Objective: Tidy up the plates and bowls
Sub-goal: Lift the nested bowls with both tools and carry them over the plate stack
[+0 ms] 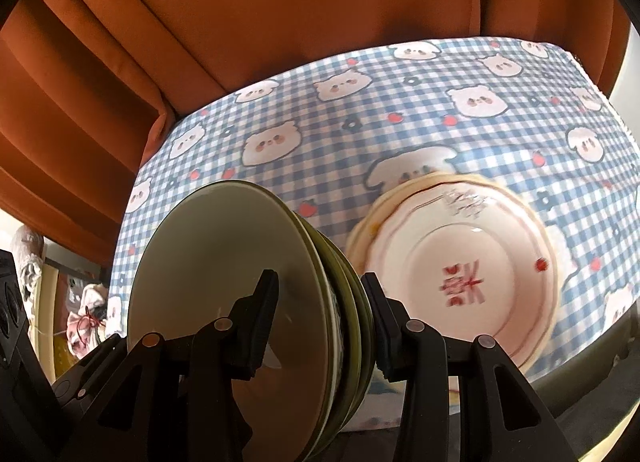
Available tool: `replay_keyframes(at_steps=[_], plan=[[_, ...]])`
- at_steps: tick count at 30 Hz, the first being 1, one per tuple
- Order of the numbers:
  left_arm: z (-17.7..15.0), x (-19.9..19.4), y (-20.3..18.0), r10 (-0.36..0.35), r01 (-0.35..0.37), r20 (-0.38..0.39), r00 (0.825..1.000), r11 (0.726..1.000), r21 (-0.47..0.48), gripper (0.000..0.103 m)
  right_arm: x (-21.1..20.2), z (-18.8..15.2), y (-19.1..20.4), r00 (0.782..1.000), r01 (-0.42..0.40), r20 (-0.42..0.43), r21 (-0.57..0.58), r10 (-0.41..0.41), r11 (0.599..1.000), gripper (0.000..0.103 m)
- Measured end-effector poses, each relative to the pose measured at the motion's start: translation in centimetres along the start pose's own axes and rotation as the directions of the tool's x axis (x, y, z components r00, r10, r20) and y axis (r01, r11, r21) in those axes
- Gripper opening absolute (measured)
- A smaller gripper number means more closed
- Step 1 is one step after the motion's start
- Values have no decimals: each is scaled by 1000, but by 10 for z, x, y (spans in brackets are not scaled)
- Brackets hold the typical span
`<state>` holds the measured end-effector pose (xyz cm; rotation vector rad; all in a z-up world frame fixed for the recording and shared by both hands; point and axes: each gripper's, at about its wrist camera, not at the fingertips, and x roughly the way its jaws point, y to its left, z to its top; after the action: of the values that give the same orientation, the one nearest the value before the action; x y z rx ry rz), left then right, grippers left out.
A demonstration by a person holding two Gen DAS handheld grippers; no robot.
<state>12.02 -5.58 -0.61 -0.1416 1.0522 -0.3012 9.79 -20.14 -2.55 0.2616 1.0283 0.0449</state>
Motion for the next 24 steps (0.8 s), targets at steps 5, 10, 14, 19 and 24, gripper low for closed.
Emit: replay_keyframes(at_steps=[5,10,14,19,24], plan=[[-2,7,-29,8,-7,11,1000,1000,-20,50,-9,8,-29,1000,-11,-4,-23,11,1000,46],[-4,17,-57,4,-3,16,1000,1000,-24,50,-16,13,-57,1000,-11,-2,-37,10,999,46],[-5,25,-79,0,0,15,1000,1000,-24,50,-20,17,-85,1000,-6,-2,-37,6,999,46],[-7,36,-100,-2,3,13,1000,999,-35,50,-23,20,-111,1000,0,-5,-43,0,999,46],[-9,50,-112,-2,1,-8,1000,999,-54,50,-19,22,-131,1000,4,-21,-50,-5,999,46]])
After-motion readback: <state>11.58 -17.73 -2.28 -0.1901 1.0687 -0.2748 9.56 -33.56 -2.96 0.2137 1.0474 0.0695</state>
